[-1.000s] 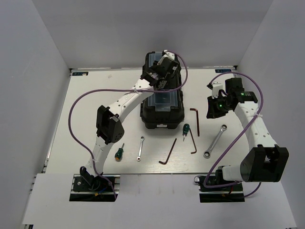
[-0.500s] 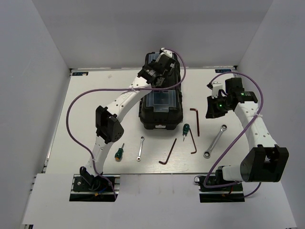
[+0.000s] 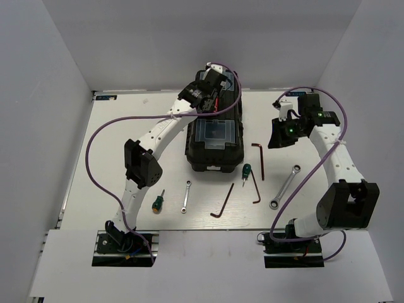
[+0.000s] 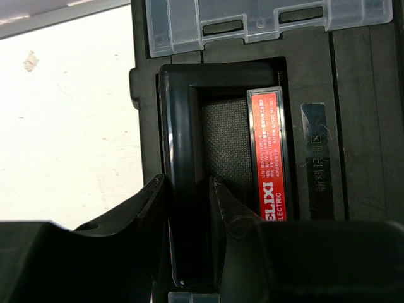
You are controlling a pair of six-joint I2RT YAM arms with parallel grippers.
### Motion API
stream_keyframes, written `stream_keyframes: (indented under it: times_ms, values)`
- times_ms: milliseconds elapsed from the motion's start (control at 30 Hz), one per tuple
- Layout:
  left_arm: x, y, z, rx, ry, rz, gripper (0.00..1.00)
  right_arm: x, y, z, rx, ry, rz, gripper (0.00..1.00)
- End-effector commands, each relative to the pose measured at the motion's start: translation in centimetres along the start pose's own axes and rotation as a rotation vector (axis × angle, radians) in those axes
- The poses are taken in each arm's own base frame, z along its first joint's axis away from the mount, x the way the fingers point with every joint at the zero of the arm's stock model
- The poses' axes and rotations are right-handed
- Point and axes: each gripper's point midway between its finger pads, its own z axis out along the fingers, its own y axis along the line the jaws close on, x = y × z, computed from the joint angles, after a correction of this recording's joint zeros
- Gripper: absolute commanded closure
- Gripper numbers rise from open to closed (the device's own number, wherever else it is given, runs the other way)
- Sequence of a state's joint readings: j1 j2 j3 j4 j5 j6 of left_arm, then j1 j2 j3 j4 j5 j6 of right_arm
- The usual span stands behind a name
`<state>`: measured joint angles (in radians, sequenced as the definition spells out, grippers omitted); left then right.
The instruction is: Sort the tools into containers
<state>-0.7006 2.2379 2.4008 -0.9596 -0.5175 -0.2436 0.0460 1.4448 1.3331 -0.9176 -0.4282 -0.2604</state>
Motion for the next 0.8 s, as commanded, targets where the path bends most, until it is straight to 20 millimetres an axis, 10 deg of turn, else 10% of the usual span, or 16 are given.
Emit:
stream_keyframes:
  times_ms: [0,300,767]
  values:
    - [-2.4,-4.3,-3.3,0.202,-0.058,-0.061,0.99,-1.3,0.7,-0.7,-0.022,-0.035,-0.004,0.79]
    - [-3.8,-4.2,-4.2,0.215,-0.104,-0.084,1.00,-3.8,1.1,0.5,-0.087,-0.039,0.045,0.81]
    - [-4.8,-4.5,-4.7,0.235,-0.131,-0.129,1.00,-7.5,1.6,8.7,-0.155,0.139,0.031,0.93]
